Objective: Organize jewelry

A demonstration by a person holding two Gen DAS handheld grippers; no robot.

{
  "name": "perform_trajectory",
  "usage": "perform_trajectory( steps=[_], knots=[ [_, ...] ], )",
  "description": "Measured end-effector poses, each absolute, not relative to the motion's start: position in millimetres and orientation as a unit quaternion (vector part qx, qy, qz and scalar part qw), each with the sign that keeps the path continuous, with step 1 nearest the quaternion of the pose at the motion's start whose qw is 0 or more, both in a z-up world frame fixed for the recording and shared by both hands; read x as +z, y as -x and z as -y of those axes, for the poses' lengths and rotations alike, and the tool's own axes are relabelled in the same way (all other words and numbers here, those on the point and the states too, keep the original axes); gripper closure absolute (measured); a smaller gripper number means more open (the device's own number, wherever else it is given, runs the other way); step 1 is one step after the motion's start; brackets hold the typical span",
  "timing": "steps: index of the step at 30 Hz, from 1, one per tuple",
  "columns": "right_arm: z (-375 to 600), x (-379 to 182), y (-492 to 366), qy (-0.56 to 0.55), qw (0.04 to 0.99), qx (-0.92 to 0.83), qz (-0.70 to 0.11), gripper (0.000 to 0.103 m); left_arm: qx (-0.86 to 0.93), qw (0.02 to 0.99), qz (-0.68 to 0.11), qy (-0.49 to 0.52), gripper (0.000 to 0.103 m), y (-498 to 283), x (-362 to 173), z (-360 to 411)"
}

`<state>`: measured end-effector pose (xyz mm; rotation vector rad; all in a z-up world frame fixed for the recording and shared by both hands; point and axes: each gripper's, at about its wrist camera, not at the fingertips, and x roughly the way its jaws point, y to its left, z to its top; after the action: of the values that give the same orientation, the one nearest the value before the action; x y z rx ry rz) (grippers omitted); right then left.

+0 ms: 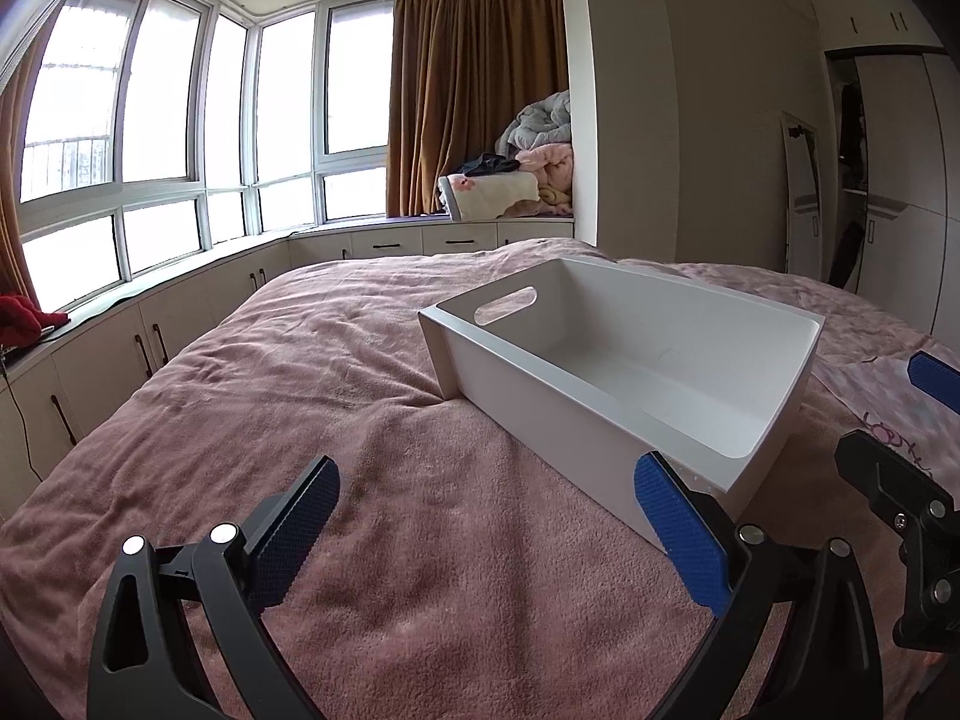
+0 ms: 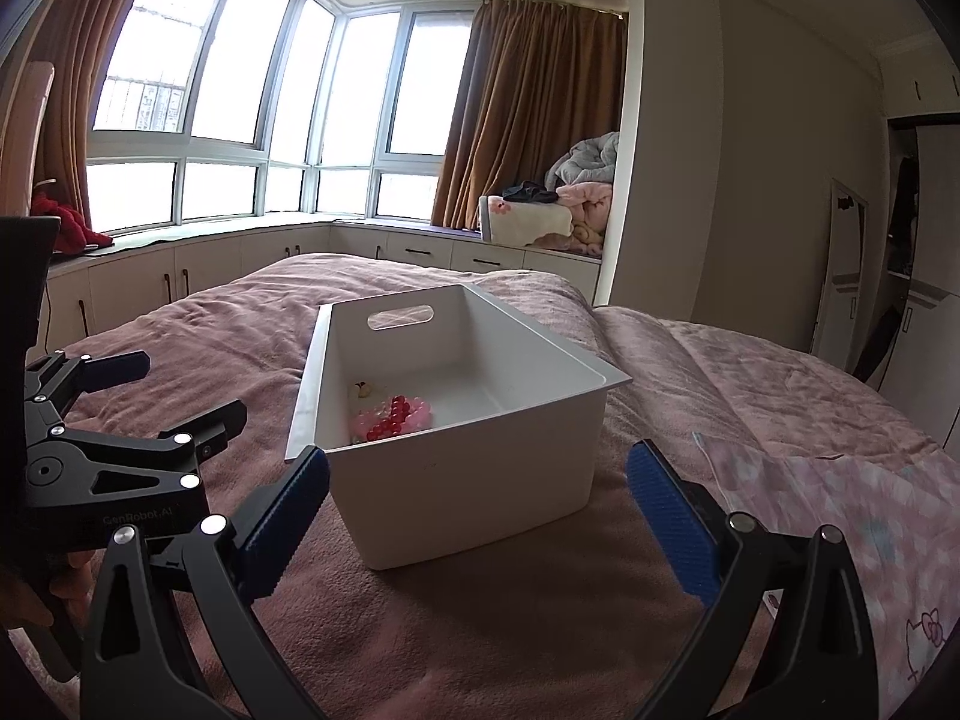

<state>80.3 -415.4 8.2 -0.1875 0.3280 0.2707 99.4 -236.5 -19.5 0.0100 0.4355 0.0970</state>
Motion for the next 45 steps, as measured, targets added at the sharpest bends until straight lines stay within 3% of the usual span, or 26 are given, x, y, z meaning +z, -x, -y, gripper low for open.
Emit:
perform_trajectory(
  steps=[45],
  knots=[
    [416,4,-80,0.086,0.972,0.140,-0.169,0.005,0.019,0.978,-0.204,-0.030,0.004,-91,-15,250]
  ],
)
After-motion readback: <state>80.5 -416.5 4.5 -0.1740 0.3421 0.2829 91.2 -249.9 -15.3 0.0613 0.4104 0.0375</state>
